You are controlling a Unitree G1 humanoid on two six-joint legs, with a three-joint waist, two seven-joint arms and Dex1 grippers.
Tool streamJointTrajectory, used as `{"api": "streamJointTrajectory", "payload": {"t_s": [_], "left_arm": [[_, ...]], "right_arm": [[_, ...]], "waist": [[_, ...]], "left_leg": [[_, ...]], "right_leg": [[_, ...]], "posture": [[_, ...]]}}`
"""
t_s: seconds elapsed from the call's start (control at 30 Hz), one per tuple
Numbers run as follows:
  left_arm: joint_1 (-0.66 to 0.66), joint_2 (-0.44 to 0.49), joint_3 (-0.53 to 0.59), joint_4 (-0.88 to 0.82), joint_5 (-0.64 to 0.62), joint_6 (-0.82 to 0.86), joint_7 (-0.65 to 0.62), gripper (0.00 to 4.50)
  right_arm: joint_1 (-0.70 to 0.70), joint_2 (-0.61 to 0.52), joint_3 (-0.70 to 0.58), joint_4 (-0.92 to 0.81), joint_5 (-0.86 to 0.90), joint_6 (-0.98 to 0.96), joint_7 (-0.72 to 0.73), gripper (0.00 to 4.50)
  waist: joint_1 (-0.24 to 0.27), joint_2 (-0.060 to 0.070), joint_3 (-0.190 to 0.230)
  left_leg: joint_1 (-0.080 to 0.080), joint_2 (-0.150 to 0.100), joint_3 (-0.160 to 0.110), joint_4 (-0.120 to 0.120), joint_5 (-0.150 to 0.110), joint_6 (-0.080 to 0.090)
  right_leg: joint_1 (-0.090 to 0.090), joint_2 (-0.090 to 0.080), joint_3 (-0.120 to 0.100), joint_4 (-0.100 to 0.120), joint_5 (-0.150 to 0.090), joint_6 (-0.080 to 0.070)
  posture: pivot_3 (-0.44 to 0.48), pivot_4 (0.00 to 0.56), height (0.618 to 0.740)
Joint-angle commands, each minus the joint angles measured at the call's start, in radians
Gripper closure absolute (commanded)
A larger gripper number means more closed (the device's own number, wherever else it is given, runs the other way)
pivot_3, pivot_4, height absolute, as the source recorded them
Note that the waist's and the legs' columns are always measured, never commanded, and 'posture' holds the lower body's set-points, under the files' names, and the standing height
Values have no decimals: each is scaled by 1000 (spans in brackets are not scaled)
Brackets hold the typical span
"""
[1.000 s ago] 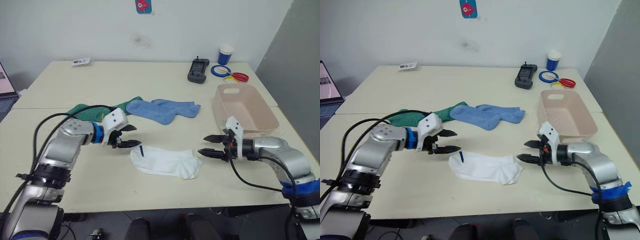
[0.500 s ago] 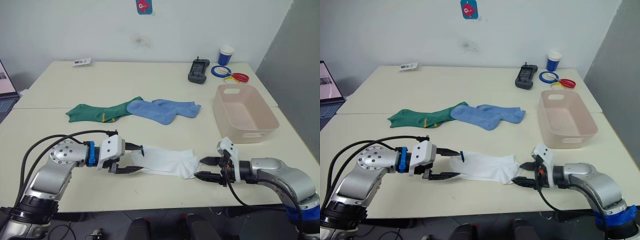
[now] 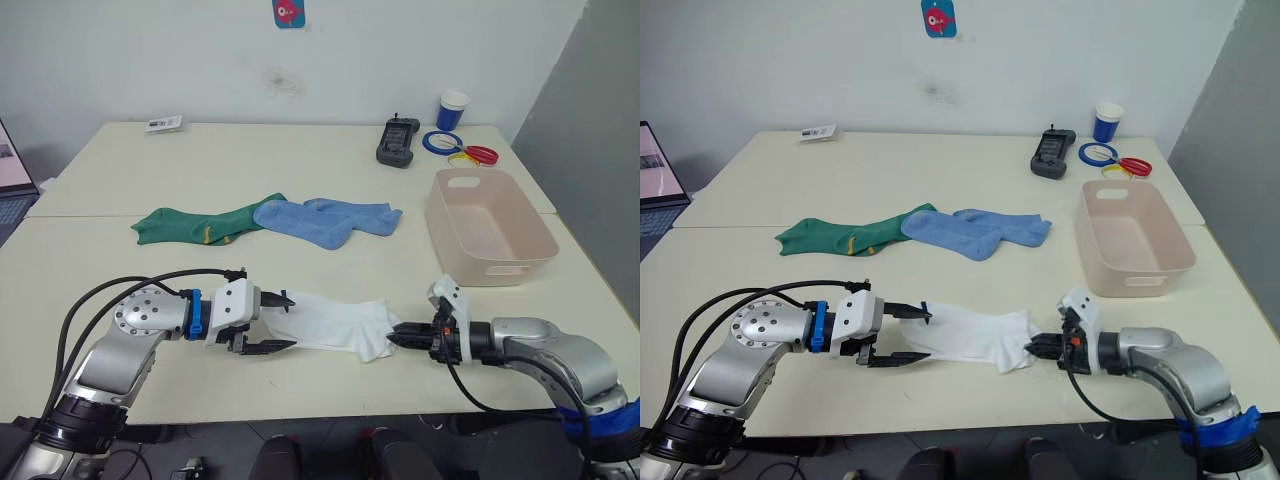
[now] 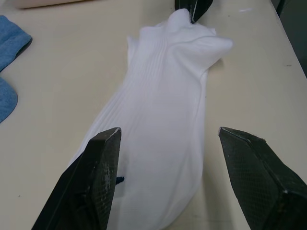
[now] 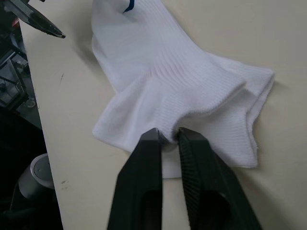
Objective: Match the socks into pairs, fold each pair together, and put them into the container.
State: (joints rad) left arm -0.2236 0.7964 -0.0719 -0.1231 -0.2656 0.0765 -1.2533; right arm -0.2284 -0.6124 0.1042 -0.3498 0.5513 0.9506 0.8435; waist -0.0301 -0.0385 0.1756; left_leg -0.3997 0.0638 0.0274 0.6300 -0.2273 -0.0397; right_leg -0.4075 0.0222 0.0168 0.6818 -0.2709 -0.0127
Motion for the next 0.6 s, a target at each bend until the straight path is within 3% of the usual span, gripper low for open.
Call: {"api": "streamJointTrajectory", "payload": {"t_s": [0.03,0.6], "left_arm": [[-5,10,23,-39,-20,-4,5,1143],[1,23,21,-54,-30,18,-1,1143]], "right_arm": [[-21,-6,-12,2,10,-11,0,4466],[-113,-88,53,137,-50,-66,110,4466]], "waist": [[0,0,0],[0,0,0]], "left_leg": [[0,0,0,0,0,0],[0,0,0,0,0,0]], "right_leg": [[0,0,0,0,0,0],[0,0,0,0,0,0]], "posture": [[0,150,740],[0,150,740]]}}
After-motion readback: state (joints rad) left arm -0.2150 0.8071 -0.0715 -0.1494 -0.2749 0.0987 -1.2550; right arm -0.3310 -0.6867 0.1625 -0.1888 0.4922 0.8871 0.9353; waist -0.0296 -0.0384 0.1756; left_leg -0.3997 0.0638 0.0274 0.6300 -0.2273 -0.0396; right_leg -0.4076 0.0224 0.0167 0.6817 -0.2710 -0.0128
